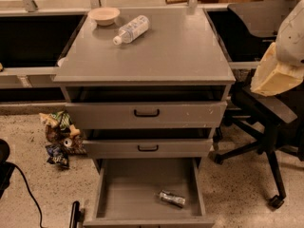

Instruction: Pick redbull can from bottom drawer and place on counter

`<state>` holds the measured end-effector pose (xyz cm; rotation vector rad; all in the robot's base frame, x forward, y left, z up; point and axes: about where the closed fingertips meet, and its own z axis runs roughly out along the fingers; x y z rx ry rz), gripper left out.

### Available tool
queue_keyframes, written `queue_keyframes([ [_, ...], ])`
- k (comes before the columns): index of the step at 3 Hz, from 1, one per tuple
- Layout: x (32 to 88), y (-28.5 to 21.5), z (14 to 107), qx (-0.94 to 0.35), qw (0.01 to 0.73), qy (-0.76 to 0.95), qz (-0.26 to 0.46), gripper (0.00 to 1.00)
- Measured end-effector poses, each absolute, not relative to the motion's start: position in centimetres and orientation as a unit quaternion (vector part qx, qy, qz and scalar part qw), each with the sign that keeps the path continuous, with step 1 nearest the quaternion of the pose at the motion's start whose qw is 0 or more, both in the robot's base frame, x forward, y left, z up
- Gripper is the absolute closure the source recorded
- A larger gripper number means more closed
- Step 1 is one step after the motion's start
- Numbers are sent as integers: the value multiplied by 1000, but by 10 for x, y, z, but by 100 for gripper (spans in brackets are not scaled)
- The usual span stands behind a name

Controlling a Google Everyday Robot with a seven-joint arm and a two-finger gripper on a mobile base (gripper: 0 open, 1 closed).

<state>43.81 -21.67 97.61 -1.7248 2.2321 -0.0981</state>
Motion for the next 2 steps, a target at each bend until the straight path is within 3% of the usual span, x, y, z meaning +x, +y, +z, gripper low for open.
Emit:
queue_keyframes([
  [1, 438, -217, 976, -603, 159, 781, -34, 100],
  [2, 439, -216, 976, -603, 163, 780, -38, 81],
])
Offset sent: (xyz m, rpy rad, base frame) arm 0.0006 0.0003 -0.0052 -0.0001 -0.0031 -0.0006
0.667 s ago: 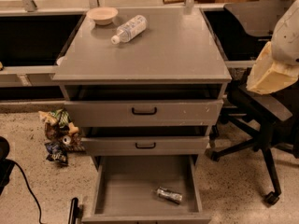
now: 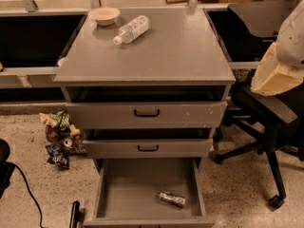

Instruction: Pick redbull can from bottom drawer and place on counter

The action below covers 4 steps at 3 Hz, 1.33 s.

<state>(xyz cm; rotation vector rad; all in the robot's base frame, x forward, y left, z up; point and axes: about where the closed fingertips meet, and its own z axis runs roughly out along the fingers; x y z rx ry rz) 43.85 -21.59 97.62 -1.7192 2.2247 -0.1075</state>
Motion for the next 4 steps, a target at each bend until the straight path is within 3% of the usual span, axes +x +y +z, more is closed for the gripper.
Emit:
queue_keyframes([
  [2, 433, -195, 883, -609, 181, 772, -18, 34],
  [3, 424, -176, 802, -597, 193, 778, 37, 11],
  [4, 432, -174, 794, -590, 212, 779, 26, 0],
])
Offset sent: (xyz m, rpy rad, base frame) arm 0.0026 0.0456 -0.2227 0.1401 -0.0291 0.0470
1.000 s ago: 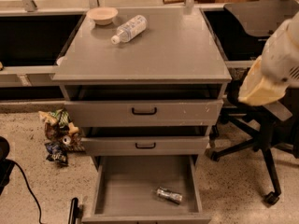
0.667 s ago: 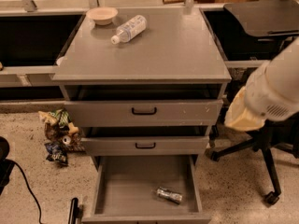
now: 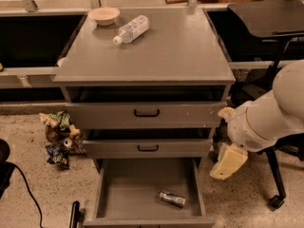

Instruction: Pick redbull can from bottom drawer and place on counter

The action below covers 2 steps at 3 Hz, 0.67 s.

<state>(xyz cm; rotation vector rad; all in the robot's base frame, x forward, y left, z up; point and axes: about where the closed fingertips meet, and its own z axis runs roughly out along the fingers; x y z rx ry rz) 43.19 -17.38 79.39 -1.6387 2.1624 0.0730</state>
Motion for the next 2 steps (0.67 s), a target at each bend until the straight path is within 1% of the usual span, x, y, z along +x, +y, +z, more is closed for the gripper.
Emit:
queue_keyframes([
  [1, 432, -174, 794, -590, 212, 779, 26, 0],
  [2, 432, -179, 756, -584, 206, 784, 43, 0],
])
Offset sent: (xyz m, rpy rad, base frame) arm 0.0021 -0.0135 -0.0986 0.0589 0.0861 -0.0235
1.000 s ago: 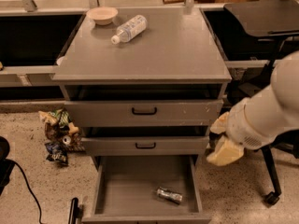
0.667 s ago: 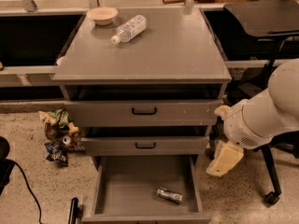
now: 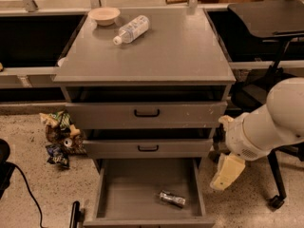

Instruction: Pick redbull can from bottom drawer and place on counter

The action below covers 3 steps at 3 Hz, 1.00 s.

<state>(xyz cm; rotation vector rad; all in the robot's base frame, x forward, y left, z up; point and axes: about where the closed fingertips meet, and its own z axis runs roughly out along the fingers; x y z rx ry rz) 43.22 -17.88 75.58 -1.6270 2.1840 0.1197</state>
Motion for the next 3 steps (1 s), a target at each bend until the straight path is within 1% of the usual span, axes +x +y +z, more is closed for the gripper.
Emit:
queue_keyframes([
  [2, 415, -180, 581, -574, 191, 791, 87, 0],
  [3, 423, -171, 501, -557, 211, 796, 112, 0],
])
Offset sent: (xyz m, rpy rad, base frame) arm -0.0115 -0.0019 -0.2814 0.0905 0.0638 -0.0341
